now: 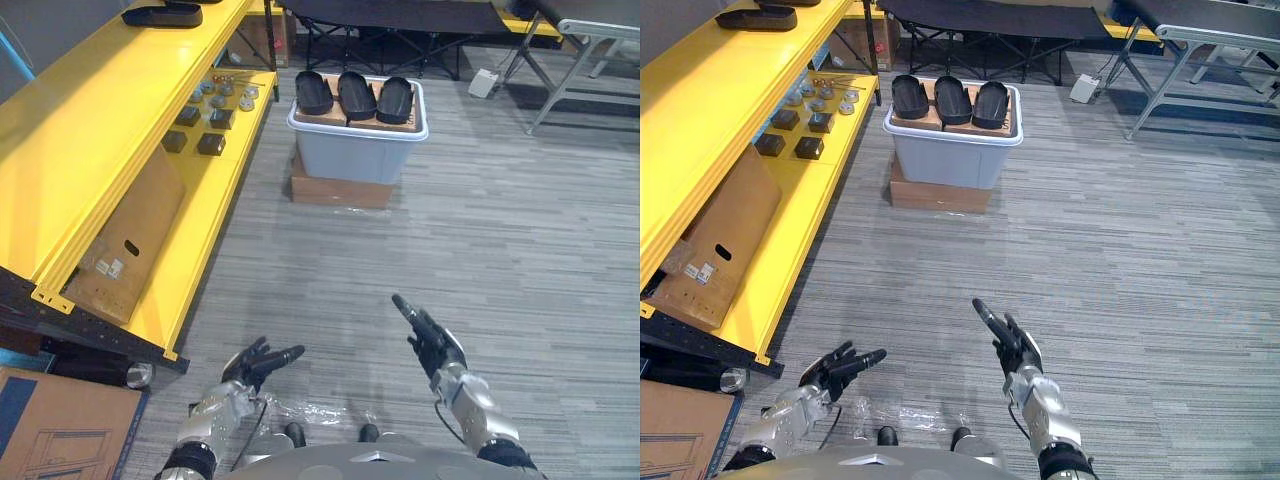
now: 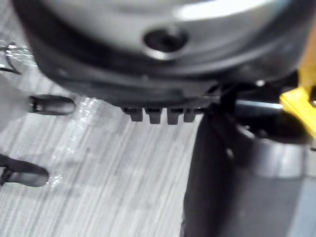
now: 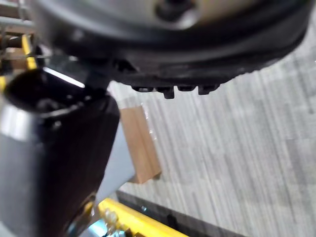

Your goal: Walk over and take three plastic housings, then place them on the shelf

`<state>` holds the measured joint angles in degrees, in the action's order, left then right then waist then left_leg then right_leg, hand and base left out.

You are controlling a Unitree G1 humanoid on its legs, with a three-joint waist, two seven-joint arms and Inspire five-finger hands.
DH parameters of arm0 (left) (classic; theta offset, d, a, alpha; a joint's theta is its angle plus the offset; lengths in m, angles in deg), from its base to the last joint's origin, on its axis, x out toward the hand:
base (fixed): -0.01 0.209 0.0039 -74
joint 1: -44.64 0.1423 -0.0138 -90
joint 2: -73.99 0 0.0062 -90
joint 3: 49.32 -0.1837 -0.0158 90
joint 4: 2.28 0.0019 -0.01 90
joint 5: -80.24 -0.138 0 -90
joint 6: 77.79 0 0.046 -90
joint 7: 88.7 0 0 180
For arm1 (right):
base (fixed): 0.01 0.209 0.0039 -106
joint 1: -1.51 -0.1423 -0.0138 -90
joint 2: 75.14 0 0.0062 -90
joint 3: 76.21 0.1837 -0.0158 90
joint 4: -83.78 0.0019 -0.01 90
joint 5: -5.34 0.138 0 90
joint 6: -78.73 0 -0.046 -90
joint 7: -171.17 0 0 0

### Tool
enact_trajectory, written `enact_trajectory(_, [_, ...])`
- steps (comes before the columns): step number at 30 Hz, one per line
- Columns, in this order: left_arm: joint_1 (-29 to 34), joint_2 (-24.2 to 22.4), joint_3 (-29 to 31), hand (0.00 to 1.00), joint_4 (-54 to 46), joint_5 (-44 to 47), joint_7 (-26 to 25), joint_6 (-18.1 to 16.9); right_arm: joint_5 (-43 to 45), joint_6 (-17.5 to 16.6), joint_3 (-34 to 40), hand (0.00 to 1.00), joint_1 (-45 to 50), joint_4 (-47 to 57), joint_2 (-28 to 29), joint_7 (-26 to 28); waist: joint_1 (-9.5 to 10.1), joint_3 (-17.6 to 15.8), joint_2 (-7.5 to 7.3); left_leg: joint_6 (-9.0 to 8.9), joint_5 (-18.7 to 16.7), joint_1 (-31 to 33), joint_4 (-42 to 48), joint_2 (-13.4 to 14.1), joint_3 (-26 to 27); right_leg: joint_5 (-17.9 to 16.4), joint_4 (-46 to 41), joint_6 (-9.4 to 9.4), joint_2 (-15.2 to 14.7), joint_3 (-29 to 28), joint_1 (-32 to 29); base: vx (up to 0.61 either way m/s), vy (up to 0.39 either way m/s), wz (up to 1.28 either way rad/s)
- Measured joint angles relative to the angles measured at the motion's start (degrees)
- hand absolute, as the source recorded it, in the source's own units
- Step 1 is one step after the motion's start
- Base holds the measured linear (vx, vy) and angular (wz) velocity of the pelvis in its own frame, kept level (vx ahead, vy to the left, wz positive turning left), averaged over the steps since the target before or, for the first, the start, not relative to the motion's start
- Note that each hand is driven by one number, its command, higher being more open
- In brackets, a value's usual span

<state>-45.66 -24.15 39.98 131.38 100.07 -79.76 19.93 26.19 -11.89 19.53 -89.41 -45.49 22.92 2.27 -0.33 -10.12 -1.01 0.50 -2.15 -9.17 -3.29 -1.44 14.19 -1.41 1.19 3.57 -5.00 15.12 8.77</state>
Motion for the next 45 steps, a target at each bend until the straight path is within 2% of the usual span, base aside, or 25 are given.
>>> enact_trajectory(7, [-0.99,0.18,-3.9,1.0,0.02,1.08,1.77,1.11,0.14,-0.2,-2.11,1.0,-1.62,-2.77,-1.45,0.88,-0.6,-0.48,0.7,-0.63,-0.41,-0.09,0.61,0.04,-0.33,-0.13,-0.29,0.22,-0.09,0.35,0.39,0.0,-0.003,0.01])
enact_trajectory(9, [-0.68,0.45,-4.05,1.0,0.12,5.41,2.96,1.76,0.16,-0.21,-2.14,1.0,-1.56,-3.47,-1.44,0.66,-1.28,-0.52,0.72,-1.27,-0.83,-0.07,1.53,0.05,-0.36,-0.71,-1.24,1.09,-0.41,0.38,0.43,0.0,0.0,0.0])
enact_trajectory(11, [-0.67,0.58,-4.07,1.0,0.12,6.96,3.72,2.26,0.15,-0.35,-2.19,1.0,-1.49,-3.49,-1.43,0.25,-1.48,-0.52,0.72,-1.39,-0.93,-0.07,2.0,0.04,-0.35,-0.74,-1.6,1.14,-0.53,0.34,0.43,-0.02,0.005,0.0])
enact_trajectory(15, [0.04,0.59,-4.14,1.0,0.14,7.56,6.27,1.4,0.27,-1.44,-2.18,1.0,-0.46,-3.49,-1.39,-0.47,-1.44,-0.5,0.75,-1.3,-0.87,-0.17,2.22,0.04,-0.36,-0.74,-2.05,1.13,-0.63,0.33,0.42,-0.05,0.009,0.0])
enact_trajectory(21, [2.15,0.85,-4.1,1.0,0.2,7.13,8.56,-3.21,0.23,-1.48,-2.06,1.0,2.2,-3.77,-1.28,-0.57,-1.38,-0.41,0.85,0.0,-0.03,-0.43,1.91,0.0,-0.34,-0.5,-2.19,0.78,-0.61,0.34,0.22,-0.06,0.006,0.0])
enact_trajectory(26, [3.09,1.06,-4.15,1.0,-0.75,5.52,7.84,-3.74,0.28,-2.59,-1.77,1.0,2.56,-5.53,-1.01,-1.48,-1.32,-0.34,0.86,1.37,0.96,-1.14,-0.04,-0.39,0.14,-0.35,-3.19,0.4,-0.78,-0.02,-0.7,-0.06,0.022,-0.05])
enact_trajectory(28, [3.06,1.24,-4.16,1.0,-2.34,4.6,7.51,-3.65,0.42,-3.31,-1.6,1.0,2.41,-5.51,-0.46,-2.34,-1.26,-0.36,0.56,1.6,0.91,0.06,0.13,-0.71,0.2,-1.05,-5.53,0.51,-1.48,-0.11,-2.61,-0.05,0.062,0.0])
enact_trajectory(29, [3.07,1.44,-4.67,1.0,-3.87,4.51,7.44,-3.6,0.92,-3.78,-1.21,1.0,2.38,-5.51,0.07,-3.11,-1.26,-0.48,0.34,2.15,0.55,1.08,0.42,-0.94,0.01,-1.8,-8.78,1.15,-2.25,-0.02,-4.8,-0.04,0.081,0.01])
enact_trajectory(30, [3.08,1.64,-5.75,1.0,-5.68,4.47,7.32,-3.37,2.21,-3.77,-0.23,1.0,2.35,-5.52,0.68,-3.91,-1.07,-0.75,0.67,2.94,0.03,2.03,1.05,-0.57,0.03,-2.07,-17.0,1.56,-3.2,0.66,-9.44,-0.05,0.069,0.0])
enact_trajectory(31, [3.14,1.66,-5.89,1.0,-6.02,4.47,7.24,-3.37,2.29,-3.77,0.01,1.0,2.36,-5.52,0.91,-4.13,-0.92,-0.83,0.74,3.04,-0.03,2.05,1.21,-0.42,0.07,-2.06,-19.26,1.55,-3.48,0.86,-10.48,-0.04,0.079,-0.01])
enact_trajectory(32, [3.13,1.87,-6.3,1.0,-6.88,4.49,6.79,-3.37,2.52,-3.78,0.7,1.0,2.6,-5.52,1.75,-4.68,-1.16,-1.51,0.43,3.85,-0.51,1.29,1.91,-0.08,-0.21,-2.04,-27.43,1.62,-4.95,1.93,-14.04,0.0,0.063,0.16])
enact_trajectory(33, [3.15,2.21,-6.78,1.0,-7.34,4.5,6.25,-3.35,2.37,-3.78,0.66,1.0,3.43,-5.52,2.31,-4.9,-1.37,-2.26,-0.11,4.12,-1.49,0.38,3.27,0.11,-0.89,-3.26,-30.35,0.58,-5.72,2.83,-14.68,0.01,0.077,0.2])
enact_trajectory(34, [3.15,2.23,-7.11,1.0,-7.59,4.53,6.02,-3.25,2.33,-3.78,0.66,1.0,4.02,-5.49,2.41,-4.89,-1.32,-2.31,-0.06,4.11,-2.04,0.49,4.02,0.18,-1.18,-3.72,-29.65,0.13,-5.71,2.86,-14.97,0.05,0.058,0.27])
enact_trajectory(36, [3.09,2.73,-7.42,1.0,-10.04,4.55,5.52,-2.62,1.99,-3.78,0.84,1.0,4.64,-5.45,2.34,-5.14,-1.35,-2.53,-1.03,3.92,-3.7,0.86,6.47,0.41,-2.26,-3.59,-23.52,0.27,-5.39,2.73,-15.87,0.1,0.039,0.21])
enact_trajectory(39, [3.07,2.75,-7.44,1.0,-10.65,4.7,5.38,-2.28,2.02,-3.79,1.82,1.0,4.82,-5.39,2.21,-5.31,-1.36,-3.13,-0.83,3.09,-5.91,0.95,9.56,1.29,-2.72,-1.87,-15.76,2.32,-4.43,2.77,-16.53,0.14,0.007,0.09])
enact_trajectory(40, [3.07,2.78,-7.42,1.0,-10.65,4.85,5.36,-2.0,2.02,-3.79,2.08,1.0,4.93,-5.38,2.07,-5.22,-1.32,-3.37,-1.14,2.42,-7.36,0.83,11.37,1.37,-2.82,-1.3,-12.62,3.17,-4.56,2.73,-16.77,0.24,-0.063,0.1])
enact_trajectory(42, [3.17,2.94,-7.43,1.0,-10.68,4.99,4.89,-1.41,2.03,-3.8,2.17,1.0,5.49,-5.02,2.06,-4.9,-1.29,-3.84,-1.64,1.03,-11.3,0.66,15.73,1.37,-3.32,-1.18,-10.08,3.32,-4.79,2.69,-16.74,0.26,-0.124,0.15])
enact_trajectory(43, [3.19,2.93,-7.44,1.0,-10.69,4.99,4.69,-1.38,2.03,-3.84,2.16,1.0,5.8,-4.72,2.06,-4.76,-1.24,-3.8,-1.71,0.7,-12.42,0.67,16.82,1.38,-3.5,-1.21,-10.02,3.16,-4.82,2.61,-16.71,0.19,-0.149,0.11])
enact_trajectory(44, [3.23,2.93,-7.46,1.0,-10.93,5.01,4.24,-1.38,2.04,-3.88,2.17,1.0,6.07,-4.22,2.04,-4.65,-1.16,-3.67,-1.85,0.29,-14.52,0.75,18.49,1.61,-3.75,-0.85,-10.2,1.9,-4.55,2.04,-16.6,0.28,-0.212,0.08])
enact_trajectory(45, [3.35,2.66,-7.61,1.0,-11.72,5.08,3.35,-1.38,2.04,-3.88,2.18,1.0,6.05,-3.12,1.67,-4.61,-1.31,-3.74,-0.54,-0.67,-16.83,0.83,20.36,3.1,-4.19,1.0,-11.98,-0.41,-3.45,1.91,-16.87,0.32,-0.226,0.07])
